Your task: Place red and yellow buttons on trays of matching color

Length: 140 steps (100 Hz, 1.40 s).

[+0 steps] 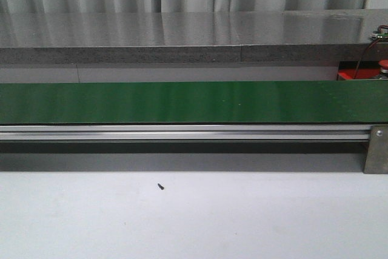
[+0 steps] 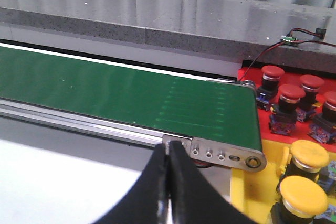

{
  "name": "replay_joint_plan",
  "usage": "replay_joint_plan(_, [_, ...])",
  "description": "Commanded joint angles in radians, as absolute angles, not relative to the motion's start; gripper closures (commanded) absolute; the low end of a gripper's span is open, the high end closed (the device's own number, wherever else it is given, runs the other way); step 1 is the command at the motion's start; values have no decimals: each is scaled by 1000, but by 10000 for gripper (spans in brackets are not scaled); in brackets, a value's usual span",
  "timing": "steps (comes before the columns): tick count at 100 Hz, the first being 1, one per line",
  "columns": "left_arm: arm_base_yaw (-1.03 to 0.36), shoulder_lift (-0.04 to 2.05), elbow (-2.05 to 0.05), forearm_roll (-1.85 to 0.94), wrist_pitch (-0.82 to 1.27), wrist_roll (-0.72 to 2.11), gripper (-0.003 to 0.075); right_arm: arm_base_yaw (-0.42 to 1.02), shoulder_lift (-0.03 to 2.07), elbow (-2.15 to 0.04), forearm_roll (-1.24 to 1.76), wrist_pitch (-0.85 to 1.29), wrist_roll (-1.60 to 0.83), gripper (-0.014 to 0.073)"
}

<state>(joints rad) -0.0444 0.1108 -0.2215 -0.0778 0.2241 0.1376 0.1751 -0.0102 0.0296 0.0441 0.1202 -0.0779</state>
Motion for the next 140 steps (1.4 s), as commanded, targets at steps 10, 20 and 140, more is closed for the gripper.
replay_joint_plan(10, [-38, -9, -122, -75, 132, 88, 740, 173, -24, 11, 32, 38, -75, 690])
replay_joint_plan(20, [-38, -40, -62, -71, 112, 55, 740, 173, -24, 11, 32, 38, -75, 690])
replay_joint_plan(140, [-41, -39, 49, -6, -13, -44, 740, 173, -24, 11, 32, 39, -75, 690])
